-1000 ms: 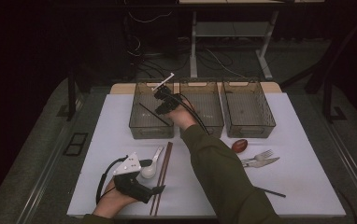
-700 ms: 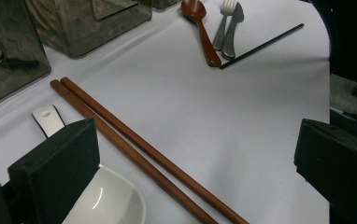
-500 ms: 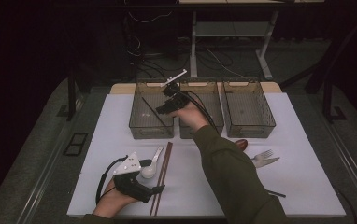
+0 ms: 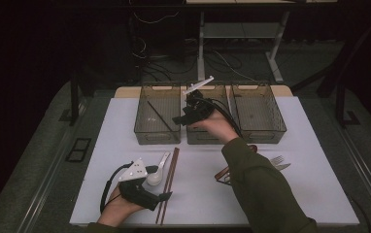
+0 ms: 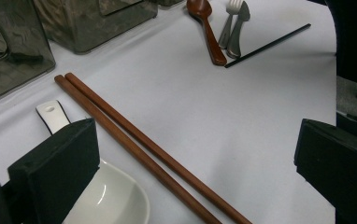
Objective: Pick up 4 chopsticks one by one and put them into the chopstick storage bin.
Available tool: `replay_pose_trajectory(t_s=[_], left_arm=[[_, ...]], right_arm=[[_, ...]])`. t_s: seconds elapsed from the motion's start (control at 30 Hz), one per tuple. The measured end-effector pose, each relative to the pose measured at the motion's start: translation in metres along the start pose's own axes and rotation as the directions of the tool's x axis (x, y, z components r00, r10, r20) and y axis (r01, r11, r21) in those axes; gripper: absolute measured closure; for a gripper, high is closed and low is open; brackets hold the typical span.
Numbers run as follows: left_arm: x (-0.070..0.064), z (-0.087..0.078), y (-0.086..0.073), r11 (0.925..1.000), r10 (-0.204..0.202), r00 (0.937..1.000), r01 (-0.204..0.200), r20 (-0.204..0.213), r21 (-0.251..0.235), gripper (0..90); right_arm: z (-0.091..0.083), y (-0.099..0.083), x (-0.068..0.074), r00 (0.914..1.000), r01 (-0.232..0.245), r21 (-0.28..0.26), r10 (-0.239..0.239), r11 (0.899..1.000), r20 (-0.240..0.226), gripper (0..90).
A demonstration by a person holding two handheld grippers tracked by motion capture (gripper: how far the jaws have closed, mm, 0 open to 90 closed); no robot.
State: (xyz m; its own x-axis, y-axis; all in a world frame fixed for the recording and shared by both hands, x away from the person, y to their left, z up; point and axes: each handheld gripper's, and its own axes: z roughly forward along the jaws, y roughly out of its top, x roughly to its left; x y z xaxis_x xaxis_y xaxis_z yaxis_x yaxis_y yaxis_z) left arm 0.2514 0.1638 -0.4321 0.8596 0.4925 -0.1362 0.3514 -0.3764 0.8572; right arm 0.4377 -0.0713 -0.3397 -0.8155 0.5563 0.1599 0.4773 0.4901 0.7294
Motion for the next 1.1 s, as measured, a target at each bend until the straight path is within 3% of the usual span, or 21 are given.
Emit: replay_pose_trajectory(t_s=[0.2,0.43,0.6,0.8,1.1], left_arm=[[-0.001,0.001,0.000,1.0000,-0.008,1.0000,0.008,-0.003,0.001,0.0],[0.000,0.001,-0.001,0.9999,-0.015,0.9998,0.015,-0.015,-0.003,0.0],[0.001,0.002,-0.001,1.0000,-0.004,0.9998,0.004,-0.019,0.000,0.0],[0.005,0.004,-0.002,1.0000,0.005,0.9997,-0.004,-0.023,0.009,0.0],[0.007,0.005,-0.003,1.0000,0.008,0.9997,-0.008,-0.021,0.001,0.0]], right_arm=[[-0.017,-0.017,0.000,0.9996,0.028,0.013,-0.028,1.000,-0.006,28.5],[-0.038,-0.037,0.001,0.9980,0.061,-0.013,-0.061,0.998,-0.014,32.2],[-0.051,-0.055,0.002,0.9961,0.073,-0.023,-0.074,0.997,-0.048,33.5],[-0.065,-0.078,0.003,0.9933,0.101,-0.042,-0.103,0.994,-0.051,33.1],[-0.087,-0.116,-0.001,0.9946,0.092,-0.072,-0.095,0.993,-0.042,36.6]])
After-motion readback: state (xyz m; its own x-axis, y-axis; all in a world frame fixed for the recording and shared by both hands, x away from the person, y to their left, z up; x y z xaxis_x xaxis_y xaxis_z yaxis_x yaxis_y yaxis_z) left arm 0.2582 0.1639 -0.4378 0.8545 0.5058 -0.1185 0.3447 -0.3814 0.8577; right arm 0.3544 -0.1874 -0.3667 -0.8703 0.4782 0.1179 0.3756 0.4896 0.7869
